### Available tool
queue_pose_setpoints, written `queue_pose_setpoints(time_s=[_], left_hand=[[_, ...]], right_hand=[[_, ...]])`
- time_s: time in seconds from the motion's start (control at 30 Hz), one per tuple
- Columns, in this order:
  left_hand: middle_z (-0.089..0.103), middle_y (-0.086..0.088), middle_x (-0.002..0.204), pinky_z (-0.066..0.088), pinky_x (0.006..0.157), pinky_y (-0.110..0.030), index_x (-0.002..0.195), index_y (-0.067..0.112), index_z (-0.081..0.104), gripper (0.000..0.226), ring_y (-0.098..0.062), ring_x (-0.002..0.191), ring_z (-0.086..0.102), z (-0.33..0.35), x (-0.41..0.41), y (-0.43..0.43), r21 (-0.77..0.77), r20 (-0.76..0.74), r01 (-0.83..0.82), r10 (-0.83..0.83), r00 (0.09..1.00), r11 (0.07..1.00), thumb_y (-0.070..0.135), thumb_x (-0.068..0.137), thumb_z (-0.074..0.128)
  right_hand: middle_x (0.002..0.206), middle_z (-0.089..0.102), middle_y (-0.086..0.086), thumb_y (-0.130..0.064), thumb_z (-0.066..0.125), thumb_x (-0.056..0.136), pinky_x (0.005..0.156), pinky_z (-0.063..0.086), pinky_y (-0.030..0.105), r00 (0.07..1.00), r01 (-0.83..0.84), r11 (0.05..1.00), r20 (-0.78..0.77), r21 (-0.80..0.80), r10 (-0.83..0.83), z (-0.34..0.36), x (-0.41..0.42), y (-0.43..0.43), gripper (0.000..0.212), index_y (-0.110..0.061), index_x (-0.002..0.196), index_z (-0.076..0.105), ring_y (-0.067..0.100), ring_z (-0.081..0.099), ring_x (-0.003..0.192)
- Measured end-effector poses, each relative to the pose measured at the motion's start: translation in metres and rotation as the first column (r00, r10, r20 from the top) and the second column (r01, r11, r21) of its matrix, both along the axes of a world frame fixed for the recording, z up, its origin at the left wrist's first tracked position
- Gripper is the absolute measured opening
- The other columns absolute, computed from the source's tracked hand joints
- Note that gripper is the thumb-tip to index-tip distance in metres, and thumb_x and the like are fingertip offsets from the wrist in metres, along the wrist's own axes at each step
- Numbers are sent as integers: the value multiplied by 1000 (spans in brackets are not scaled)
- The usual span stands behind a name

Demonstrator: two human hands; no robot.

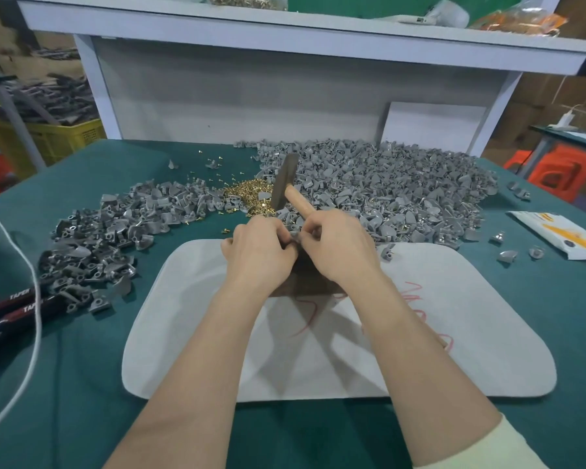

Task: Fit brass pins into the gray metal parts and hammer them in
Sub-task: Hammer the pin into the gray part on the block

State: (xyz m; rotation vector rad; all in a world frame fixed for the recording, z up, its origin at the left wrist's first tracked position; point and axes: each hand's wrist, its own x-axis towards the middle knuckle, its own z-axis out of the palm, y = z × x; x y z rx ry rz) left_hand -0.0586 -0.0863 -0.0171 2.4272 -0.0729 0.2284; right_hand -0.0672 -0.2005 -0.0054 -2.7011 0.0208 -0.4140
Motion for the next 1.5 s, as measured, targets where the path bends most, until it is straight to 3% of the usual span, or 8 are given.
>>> queue_pose_setpoints(time_s=[0.13,0.27,0.53,0.73,0.83,0.97,1.2,1.5], left_hand=[[66,1,103,39,94,-40,77,29,55,11,-28,110,54,1,0,0,19,8,15,-16,1000,1000,28,86,62],[65,-1,105,38,91,-38,84,26,61,3,-30,110,53,2,0,0,38,13,29,-30,999,999,26,87,61],[65,-3,105,38,86,-37,91,20,64,8,-32,108,52,2,-1,-2,63,23,36,-37,999,997,22,87,57],[64,2,102,39,94,-40,78,28,57,9,-28,108,53,2,-4,0,13,1,15,-15,1000,1000,25,86,61],[63,3,100,39,93,-39,75,28,57,12,-27,107,53,2,-3,-1,15,11,-6,6,1000,1000,25,85,63],[57,5,99,35,91,-39,74,30,55,15,-27,108,51,1,-2,-2,19,29,-34,34,999,999,24,85,62],[63,1,105,37,91,-38,74,30,54,15,-27,108,53,1,-3,-1,6,27,-45,45,999,999,24,85,63],[62,1,105,42,92,-41,70,29,55,18,-27,108,55,-1,-3,-1,-25,43,-30,31,999,999,23,85,63]], right_hand=[[96,59,2,-29,54,92,67,39,29,999,-30,999,-24,-33,29,3,2,0,13,-33,100,64,23,54,81],[91,45,1,-20,49,95,66,36,33,997,-68,979,-58,-191,58,7,5,5,49,-47,135,40,27,56,84],[88,32,1,-12,41,92,64,32,37,996,-75,936,-65,-345,56,11,5,13,53,-38,139,37,29,47,78],[92,58,-2,-25,53,93,72,45,32,998,-66,998,-4,-21,66,-1,1,-5,18,-33,104,65,25,60,92],[102,67,-17,-17,53,92,89,49,32,998,-61,978,24,199,58,2,-4,-21,29,-37,111,62,12,60,95],[112,65,-7,-19,53,92,82,43,27,994,-86,974,88,210,69,9,-20,-41,48,-43,133,46,15,58,95],[89,63,-26,-21,56,91,72,37,16,974,-90,965,222,245,34,10,-45,-49,40,-44,123,57,0,56,80],[106,69,-13,-25,53,90,85,50,38,970,-59,984,241,171,17,15,-53,-48,42,-51,123,52,16,62,95]])
